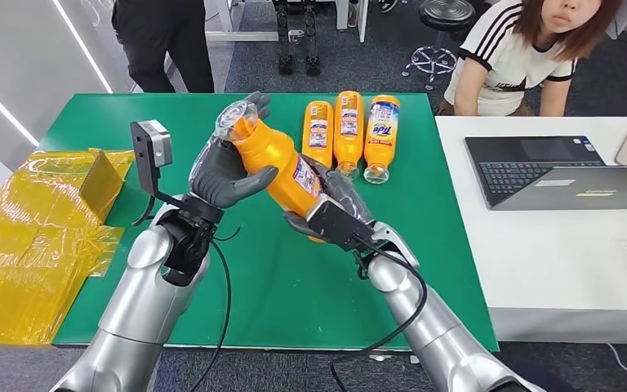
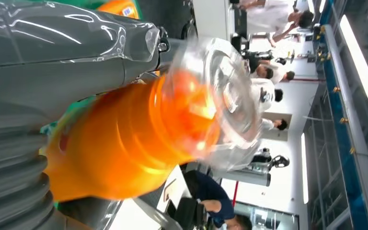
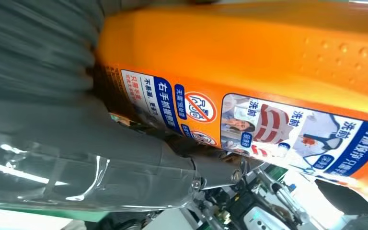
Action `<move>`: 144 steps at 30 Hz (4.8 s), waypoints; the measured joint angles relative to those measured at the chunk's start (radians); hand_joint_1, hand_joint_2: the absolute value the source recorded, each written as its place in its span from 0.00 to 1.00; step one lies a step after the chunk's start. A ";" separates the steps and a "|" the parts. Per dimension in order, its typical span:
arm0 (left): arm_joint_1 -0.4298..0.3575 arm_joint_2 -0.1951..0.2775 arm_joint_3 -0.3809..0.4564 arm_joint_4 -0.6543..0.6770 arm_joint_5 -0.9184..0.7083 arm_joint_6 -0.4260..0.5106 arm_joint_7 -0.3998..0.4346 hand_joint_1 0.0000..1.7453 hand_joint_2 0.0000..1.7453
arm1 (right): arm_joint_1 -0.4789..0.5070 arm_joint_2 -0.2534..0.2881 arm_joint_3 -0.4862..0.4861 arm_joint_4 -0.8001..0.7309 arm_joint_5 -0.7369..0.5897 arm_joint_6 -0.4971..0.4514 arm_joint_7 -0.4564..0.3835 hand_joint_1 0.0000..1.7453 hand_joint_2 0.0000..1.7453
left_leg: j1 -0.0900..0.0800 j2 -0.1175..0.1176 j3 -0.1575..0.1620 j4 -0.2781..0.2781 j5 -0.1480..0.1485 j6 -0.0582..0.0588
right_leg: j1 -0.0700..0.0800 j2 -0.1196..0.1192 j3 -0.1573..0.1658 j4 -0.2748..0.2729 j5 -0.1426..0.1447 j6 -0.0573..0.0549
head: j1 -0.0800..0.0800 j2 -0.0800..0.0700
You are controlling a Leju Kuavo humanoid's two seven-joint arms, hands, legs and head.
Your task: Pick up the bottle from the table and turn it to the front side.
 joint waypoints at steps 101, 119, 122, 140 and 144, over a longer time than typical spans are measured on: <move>-0.120 0.274 -0.378 0.256 -1.860 0.430 0.525 1.00 1.00 | 0.613 -0.240 -0.150 -0.802 0.149 -0.217 -0.018 0.00 1.00 | 0.000 0.002 0.000 -0.001 -0.001 -0.001 | 0.000 0.002 -0.001 -0.001 0.000 0.000 | 0.000 0.000; -0.060 0.400 -0.470 0.268 -1.862 0.260 0.741 1.00 1.00 | 0.704 -0.230 -0.186 -0.835 0.204 -0.209 -0.008 0.00 1.00 | 0.000 0.003 -0.001 -0.001 -0.001 -0.001 | 0.000 0.002 -0.001 0.000 -0.001 0.000 | 0.000 0.000; -0.045 0.407 -0.464 0.278 -1.862 0.268 0.722 1.00 1.00 | 0.712 -0.223 -0.190 -0.842 0.210 -0.208 -0.001 0.00 1.00 | 0.000 0.002 -0.001 -0.001 -0.001 -0.001 | 0.000 0.002 -0.001 0.000 -0.001 0.000 | 0.000 0.000; -0.030 0.383 -0.385 0.442 -1.862 0.311 0.599 1.00 1.00 | 0.735 -0.215 -0.202 -0.857 0.230 -0.215 0.006 0.00 1.00 | 0.000 0.003 0.000 -0.001 -0.001 -0.001 | 0.000 0.003 -0.001 0.000 -0.001 0.000 | 0.000 0.000; -0.052 0.354 -0.337 0.572 -1.855 0.311 0.539 1.00 1.00 | 0.735 -0.211 -0.202 -0.867 0.237 -0.216 0.017 0.00 1.00 | 0.000 0.003 0.000 -0.001 -0.001 -0.001 | 0.000 0.003 -0.001 0.000 -0.001 0.000 | 0.000 0.000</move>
